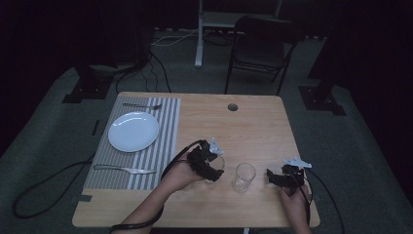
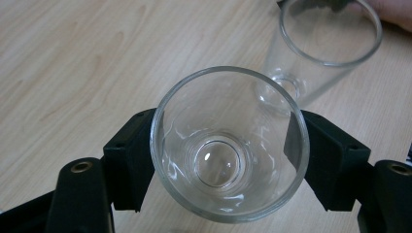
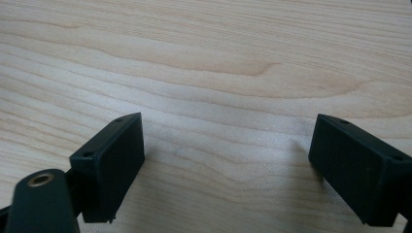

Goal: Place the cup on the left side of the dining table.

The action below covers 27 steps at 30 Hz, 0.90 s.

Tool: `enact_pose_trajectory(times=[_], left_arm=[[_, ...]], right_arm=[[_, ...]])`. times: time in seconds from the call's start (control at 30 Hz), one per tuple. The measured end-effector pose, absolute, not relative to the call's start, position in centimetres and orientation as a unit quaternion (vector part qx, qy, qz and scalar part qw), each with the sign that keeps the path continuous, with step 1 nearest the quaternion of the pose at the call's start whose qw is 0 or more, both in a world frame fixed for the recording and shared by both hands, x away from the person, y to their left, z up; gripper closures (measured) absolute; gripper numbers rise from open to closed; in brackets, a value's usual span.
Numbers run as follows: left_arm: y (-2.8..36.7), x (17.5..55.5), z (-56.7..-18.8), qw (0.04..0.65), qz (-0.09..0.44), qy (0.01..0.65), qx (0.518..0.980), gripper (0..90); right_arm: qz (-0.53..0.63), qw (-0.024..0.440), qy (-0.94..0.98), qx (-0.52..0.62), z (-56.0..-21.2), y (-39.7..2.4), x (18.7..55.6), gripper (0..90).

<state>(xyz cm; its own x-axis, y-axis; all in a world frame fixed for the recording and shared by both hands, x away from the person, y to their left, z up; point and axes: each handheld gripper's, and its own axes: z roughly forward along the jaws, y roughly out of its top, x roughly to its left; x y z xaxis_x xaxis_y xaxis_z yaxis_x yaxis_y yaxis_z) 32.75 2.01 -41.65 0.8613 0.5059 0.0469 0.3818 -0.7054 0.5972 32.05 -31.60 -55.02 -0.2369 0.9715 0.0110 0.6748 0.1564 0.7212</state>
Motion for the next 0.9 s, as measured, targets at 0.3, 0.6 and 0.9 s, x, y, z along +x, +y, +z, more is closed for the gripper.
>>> enact_pose_trajectory(times=[0.3, 0.6, 0.9], left_arm=[[2.9, 34.4, -40.5, 0.313, 0.111, 0.265, 0.905, 29.1], [4.0, 35.9, -40.6, 0.302, 0.122, 0.293, 0.899, 29.1], [6.9, 36.9, -40.5, 0.298, 0.137, 0.329, 0.886, 29.1]], right_arm=[[0.311, 0.238, 0.722, 0.57, -55.0, -31.6, 32.0, 12.5], [0.312, 0.238, 0.722, 0.57, -55.0, -31.6, 32.0, 12.5], [0.312, 0.239, 0.722, 0.57, -55.0, -31.6, 32.0, 12.5]])
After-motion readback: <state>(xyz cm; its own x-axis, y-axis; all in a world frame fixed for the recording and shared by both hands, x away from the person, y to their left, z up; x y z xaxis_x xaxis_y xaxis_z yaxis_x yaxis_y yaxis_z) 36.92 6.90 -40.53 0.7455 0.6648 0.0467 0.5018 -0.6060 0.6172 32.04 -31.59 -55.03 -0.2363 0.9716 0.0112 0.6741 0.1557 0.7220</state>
